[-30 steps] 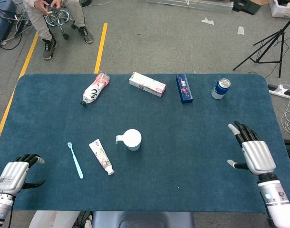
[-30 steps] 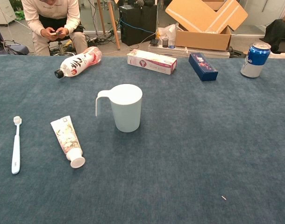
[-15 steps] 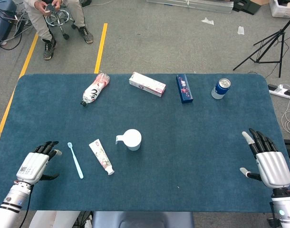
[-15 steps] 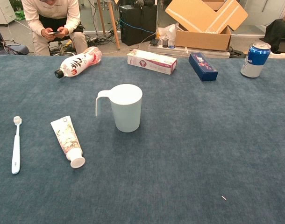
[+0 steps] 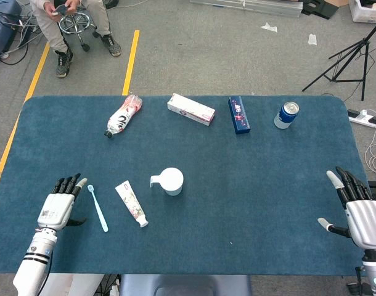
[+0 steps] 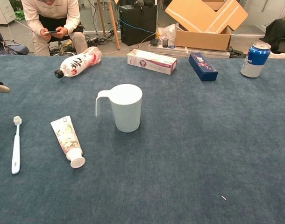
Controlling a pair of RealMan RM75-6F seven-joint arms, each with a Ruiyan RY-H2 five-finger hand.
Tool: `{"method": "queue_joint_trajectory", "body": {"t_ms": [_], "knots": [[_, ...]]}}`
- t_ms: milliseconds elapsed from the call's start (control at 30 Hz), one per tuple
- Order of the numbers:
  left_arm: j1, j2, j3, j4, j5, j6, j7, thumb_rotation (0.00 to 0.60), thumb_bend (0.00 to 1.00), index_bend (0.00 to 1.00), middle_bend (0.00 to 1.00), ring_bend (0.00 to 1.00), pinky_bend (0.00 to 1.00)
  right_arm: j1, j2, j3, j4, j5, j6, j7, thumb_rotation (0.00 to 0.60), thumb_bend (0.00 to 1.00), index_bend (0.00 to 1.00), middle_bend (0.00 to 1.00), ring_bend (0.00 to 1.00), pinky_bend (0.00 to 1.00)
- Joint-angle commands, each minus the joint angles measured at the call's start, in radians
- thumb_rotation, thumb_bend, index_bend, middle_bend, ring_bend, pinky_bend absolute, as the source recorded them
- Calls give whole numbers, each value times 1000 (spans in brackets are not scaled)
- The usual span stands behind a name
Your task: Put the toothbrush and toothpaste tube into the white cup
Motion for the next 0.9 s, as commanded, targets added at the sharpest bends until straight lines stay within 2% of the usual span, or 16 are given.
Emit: {"method": "queue_joint_trajectory", "body": {"t_ms": [33,333,567,900], "knots": [[-10,-21,-3,8,-20,-5,14,600,0,0,0,0,3,-2,-3,1,7,1,-3,6,600,0,0,0,0,150],[-37,-86,-1,67,-64,-30,43,600,0,0,0,0,0,-5,-13,7,38,17,-20,38,600,0,0,0,0,150],[-53,-130,0,99,-58,-34,28,600,0,0,0,0,0,-5,-17,8,56,18,-35,63,600,0,0,0,0,150],[-75,-161,-8,121,-80,-49,23,600,0,0,0,0,0,-3,-18,10,63,18,-47,73,600,0,0,0,0,150]]}}
